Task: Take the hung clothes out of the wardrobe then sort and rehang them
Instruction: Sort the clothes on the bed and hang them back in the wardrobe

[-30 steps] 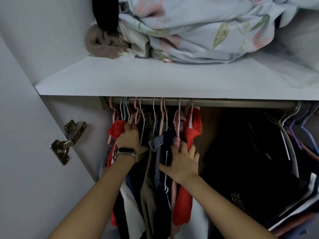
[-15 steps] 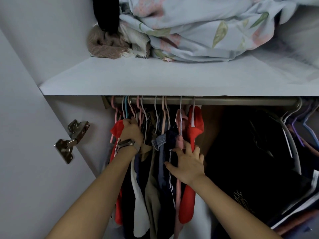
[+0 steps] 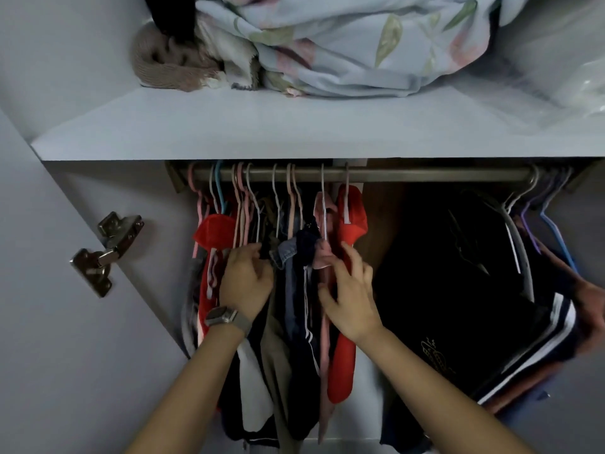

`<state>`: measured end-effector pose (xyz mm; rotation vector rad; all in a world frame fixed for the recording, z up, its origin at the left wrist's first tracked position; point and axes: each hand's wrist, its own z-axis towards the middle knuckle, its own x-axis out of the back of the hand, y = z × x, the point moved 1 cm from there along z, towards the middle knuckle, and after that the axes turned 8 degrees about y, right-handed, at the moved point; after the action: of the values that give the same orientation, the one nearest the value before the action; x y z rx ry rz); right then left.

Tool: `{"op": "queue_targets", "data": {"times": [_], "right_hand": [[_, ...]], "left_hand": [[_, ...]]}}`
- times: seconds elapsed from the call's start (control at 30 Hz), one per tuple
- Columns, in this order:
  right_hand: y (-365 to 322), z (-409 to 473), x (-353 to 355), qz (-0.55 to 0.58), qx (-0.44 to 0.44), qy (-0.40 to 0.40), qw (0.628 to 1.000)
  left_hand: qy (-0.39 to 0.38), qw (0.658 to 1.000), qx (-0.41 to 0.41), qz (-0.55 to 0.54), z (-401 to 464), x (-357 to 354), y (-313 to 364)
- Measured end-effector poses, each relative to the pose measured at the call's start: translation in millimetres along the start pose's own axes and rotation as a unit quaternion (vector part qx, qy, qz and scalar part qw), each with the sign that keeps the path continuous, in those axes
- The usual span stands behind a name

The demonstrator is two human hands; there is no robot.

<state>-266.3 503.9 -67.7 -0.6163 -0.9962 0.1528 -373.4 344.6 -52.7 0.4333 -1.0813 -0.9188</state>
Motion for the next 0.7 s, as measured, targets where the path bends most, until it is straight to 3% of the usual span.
{"op": "queue_targets", "data": {"times": [0.07,0.17,0.37,0.53,0.7], "right_hand": [[13.0,-8.7,2.9,0.029,-0.028,0.029,0.999],[28.0,-26.1,5.2,0.101,-0.065,-0.01,0.993],[41.7,-82.7,3.2,0.113,-0.142,-0.04,0.983],[58.2,-123.8,11.0,0.095,-0.185,-0.107,0.972],[65.3,-154.6,56.0,0.107,-0.175,-0.077,0.976]], "left_hand": [[-0.041,0.999,-0.006,-0.018,-20.2,-7.3,-3.4],[-0.11,0.992,0.032,-0.058,-37.7,-13.8,-4.4],[-0.095,0.994,-0.018,-0.05,-63.4,-17.4,-3.3],[-0.203,0.979,-0.017,-0.031,-112.4,-11.7,1.4],[-0.322,0.946,0.015,-0.03,-164.1,4.7,27.0]]}}
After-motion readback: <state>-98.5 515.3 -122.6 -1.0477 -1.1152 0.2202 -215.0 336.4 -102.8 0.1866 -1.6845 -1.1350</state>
